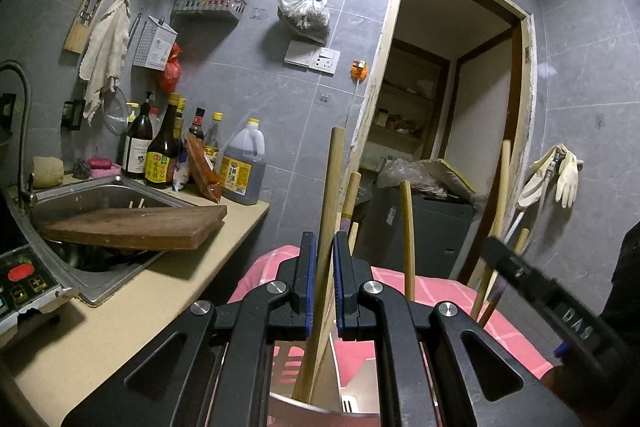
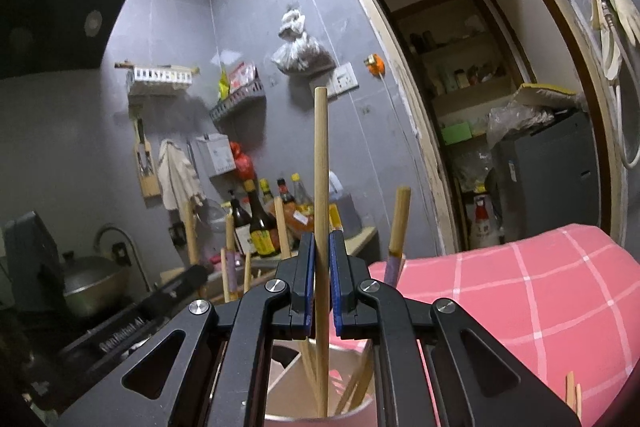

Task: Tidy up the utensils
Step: 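Lower both held chopsticks into the white holder, then open both tools to release the chopsticks and pull back from the holder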

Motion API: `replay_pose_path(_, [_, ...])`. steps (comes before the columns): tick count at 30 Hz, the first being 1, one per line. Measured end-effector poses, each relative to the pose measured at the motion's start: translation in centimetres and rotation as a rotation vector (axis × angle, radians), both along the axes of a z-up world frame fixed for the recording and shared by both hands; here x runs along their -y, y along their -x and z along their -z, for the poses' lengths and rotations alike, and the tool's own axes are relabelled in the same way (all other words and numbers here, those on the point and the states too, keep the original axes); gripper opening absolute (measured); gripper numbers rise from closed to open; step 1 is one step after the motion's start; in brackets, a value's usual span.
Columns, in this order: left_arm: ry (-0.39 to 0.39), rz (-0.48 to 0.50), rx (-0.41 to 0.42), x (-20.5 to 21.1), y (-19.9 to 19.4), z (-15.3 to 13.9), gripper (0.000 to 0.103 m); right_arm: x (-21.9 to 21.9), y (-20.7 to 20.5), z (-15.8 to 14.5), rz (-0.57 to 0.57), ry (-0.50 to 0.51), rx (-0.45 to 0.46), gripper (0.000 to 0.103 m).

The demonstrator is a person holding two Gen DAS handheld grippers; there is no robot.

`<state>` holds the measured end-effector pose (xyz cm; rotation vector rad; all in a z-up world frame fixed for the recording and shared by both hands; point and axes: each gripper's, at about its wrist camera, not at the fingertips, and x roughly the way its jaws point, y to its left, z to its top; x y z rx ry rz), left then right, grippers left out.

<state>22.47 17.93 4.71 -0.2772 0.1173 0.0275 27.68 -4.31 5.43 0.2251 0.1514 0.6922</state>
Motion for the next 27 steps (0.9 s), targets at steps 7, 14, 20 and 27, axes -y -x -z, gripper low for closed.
replay_pose_path(7, [0.015, 0.014, -0.025, 0.1, 0.3, 0.1, 0.007, -0.1, 0.5, 0.2, 0.007, 0.058, -0.013, 0.006])
replay_pose_path(14, [0.034, 0.029, -0.037, 0.2, 0.8, 0.0, 0.030, 0.7, 1.4, -0.1, 0.018, 0.088, -0.005, 0.015])
replay_pose_path(20, [0.036, 0.025, -0.025, 0.6, 1.9, -0.8, 0.046, 1.9, 2.9, -1.3, 0.040, 0.094, 0.061, 0.030])
replay_pose_path(27, [0.008, 0.019, -0.003, 2.1, 4.0, -2.5, 0.070, 5.5, 5.6, -3.1, 0.084, 0.087, 0.124, 0.071])
